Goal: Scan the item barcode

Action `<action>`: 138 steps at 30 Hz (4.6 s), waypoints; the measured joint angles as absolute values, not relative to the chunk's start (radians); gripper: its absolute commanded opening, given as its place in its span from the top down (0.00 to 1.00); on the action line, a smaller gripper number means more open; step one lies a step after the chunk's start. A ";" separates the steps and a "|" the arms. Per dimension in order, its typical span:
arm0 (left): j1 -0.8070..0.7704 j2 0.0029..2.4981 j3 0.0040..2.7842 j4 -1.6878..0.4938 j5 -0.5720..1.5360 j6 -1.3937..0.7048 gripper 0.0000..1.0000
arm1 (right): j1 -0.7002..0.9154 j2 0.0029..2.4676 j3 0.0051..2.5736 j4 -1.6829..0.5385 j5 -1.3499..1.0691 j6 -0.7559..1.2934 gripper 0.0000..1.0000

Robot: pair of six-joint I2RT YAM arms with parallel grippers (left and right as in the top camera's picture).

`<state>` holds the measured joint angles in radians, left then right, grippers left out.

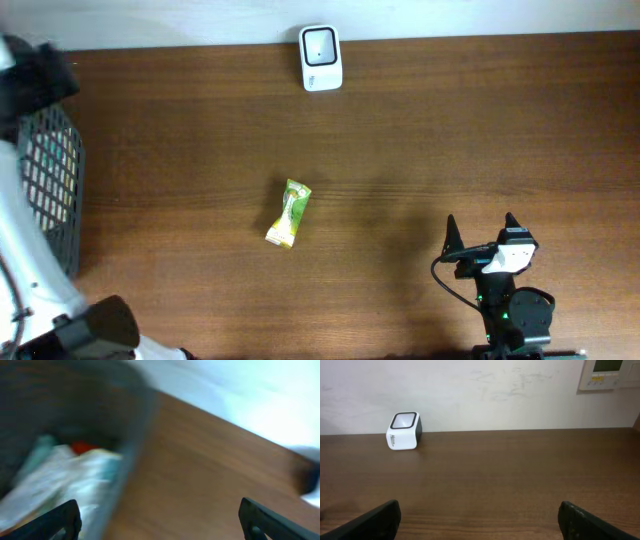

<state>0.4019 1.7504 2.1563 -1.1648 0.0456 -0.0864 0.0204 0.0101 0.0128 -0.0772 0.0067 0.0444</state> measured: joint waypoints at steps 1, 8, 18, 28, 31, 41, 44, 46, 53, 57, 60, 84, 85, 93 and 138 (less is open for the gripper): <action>0.494 1.750 2.156 -1.164 -0.007 -0.095 0.01 | 0.020 0.010 0.013 -0.077 0.007 0.044 0.01; 0.815 1.893 2.148 -1.151 0.038 -0.017 0.07 | 0.020 0.010 0.013 -0.077 0.007 0.044 0.01; 0.825 2.241 2.116 -1.047 0.214 0.293 0.03 | 0.020 0.010 0.013 -0.077 0.007 0.045 0.01; 0.792 2.334 2.105 -0.934 0.307 0.338 0.04 | 0.020 0.010 0.013 -0.077 0.007 0.044 0.01; 0.792 2.332 2.061 -0.872 0.304 0.346 0.04 | 0.020 0.010 0.013 -0.077 0.006 0.044 0.01; 0.801 2.320 1.940 -0.822 0.466 0.342 1.00 | 0.020 0.010 0.013 -0.077 0.007 0.045 0.02; 0.813 2.329 1.943 -0.841 0.513 0.255 1.00 | 0.020 0.010 0.013 -0.077 0.007 0.045 0.01; 0.834 2.330 2.014 -0.876 0.517 0.140 1.00 | 0.020 0.010 0.013 -0.077 0.007 0.044 0.01; 0.822 1.769 2.173 -0.949 0.498 -0.017 1.00 | 0.020 0.010 0.013 -0.077 0.007 0.045 0.01; 0.586 1.645 2.174 -1.151 0.489 -0.027 1.00 | 0.020 0.010 0.013 -0.077 0.007 0.045 0.01; 0.344 1.657 1.997 -1.193 0.405 -0.028 1.00 | 0.020 0.011 0.013 -0.078 0.007 0.044 0.01; 0.682 1.698 2.009 -1.055 0.015 -0.291 0.01 | 0.020 0.011 0.013 -0.078 0.007 0.044 0.02; 0.719 1.713 2.009 -1.071 -0.009 -0.304 0.01 | 0.020 0.011 0.013 -0.077 0.007 0.044 0.01; 0.810 2.038 1.993 -1.301 -0.064 -0.397 0.01 | 0.020 0.011 0.013 -0.077 0.007 0.045 0.01; -0.569 1.912 1.464 -0.737 0.105 -0.244 0.01 | 0.020 0.010 0.013 -0.078 0.007 0.044 0.01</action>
